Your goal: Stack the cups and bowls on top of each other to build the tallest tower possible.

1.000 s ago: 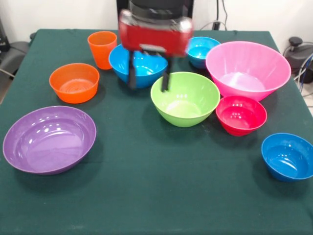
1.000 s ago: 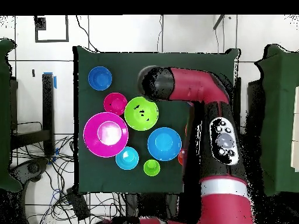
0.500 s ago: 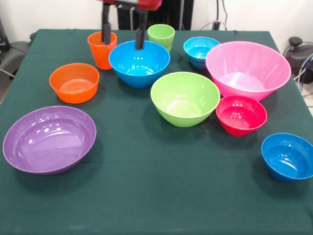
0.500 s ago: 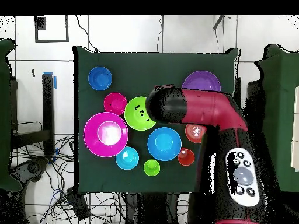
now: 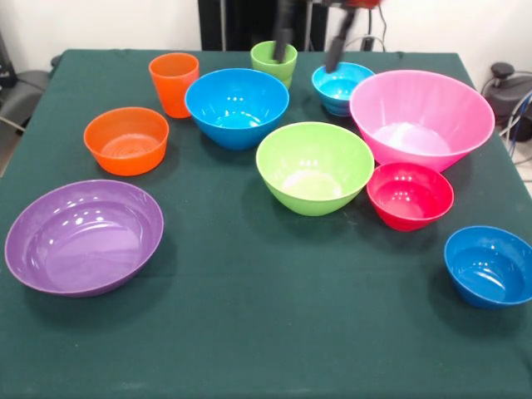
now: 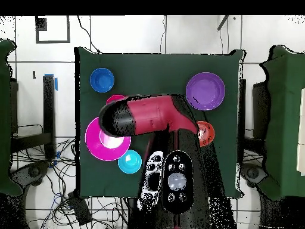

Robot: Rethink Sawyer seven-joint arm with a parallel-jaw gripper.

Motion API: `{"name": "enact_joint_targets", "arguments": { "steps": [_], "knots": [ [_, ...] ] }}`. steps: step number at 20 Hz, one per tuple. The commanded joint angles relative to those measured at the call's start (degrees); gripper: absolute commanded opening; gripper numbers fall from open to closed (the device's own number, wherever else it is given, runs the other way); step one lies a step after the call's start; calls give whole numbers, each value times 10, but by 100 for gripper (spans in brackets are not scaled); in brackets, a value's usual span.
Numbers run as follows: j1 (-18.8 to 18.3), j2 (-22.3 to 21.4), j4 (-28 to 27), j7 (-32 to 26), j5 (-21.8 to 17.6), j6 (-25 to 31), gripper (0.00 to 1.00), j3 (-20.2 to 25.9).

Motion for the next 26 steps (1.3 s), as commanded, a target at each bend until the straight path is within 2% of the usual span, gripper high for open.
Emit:
{"name": "enact_joint_targets", "arguments": {
  "steps": [1, 4, 11, 14, 18, 20, 24, 26],
  "knots": [
    [5, 12, 58, 82, 1, -47, 100, 4],
    [-28, 4, 97, 52, 28, -102, 100, 53],
    [-31, -14, 161, 69, 44, -180, 100, 78],
    [-10, -14, 161, 81, 37, -197, 100, 59],
    [37, -16, 142, 86, 14, -209, 100, 1],
    [52, -17, 143, 86, 15, -198, 100, -15],
    [53, -36, 186, 89, 51, -162, 100, -4],
    [55, -43, 205, 96, 58, -170, 100, -5]
  ]
}}
